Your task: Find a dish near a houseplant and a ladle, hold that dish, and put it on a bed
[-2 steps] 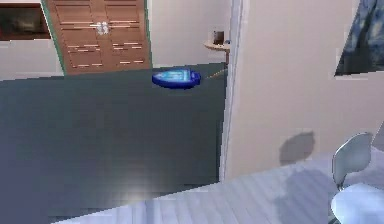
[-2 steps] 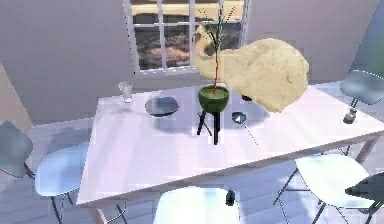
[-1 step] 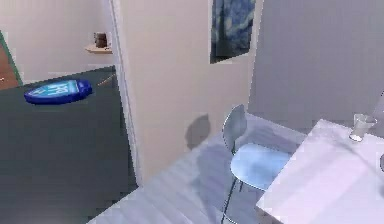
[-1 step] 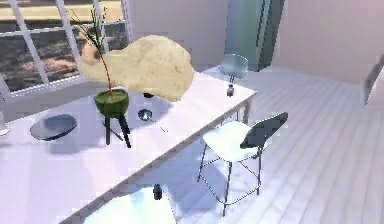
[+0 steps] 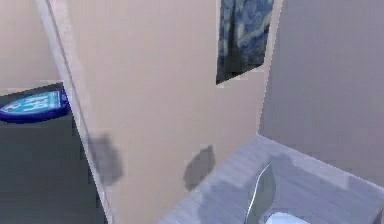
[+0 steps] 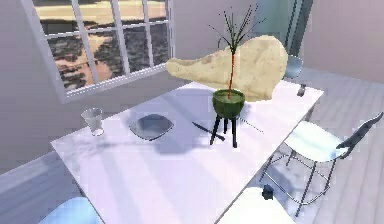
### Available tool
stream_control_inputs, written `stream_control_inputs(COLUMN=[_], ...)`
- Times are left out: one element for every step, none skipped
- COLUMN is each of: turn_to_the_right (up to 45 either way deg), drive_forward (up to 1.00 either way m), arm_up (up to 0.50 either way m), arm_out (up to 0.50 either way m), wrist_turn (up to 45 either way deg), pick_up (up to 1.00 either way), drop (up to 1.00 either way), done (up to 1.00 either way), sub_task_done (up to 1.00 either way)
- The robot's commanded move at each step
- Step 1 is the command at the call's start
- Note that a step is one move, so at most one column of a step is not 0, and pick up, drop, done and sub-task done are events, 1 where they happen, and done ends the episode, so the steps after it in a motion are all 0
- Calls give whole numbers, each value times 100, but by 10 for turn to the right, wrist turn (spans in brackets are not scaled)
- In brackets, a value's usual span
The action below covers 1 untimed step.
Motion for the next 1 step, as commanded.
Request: stream_control_inputs(turn_to_the_right=[0], drive_forward=[30], arm_up=[0], arm_out=[0], wrist_turn=[0], pick_up=[0], drop=[0], done=[0], sub_task_done=[0])
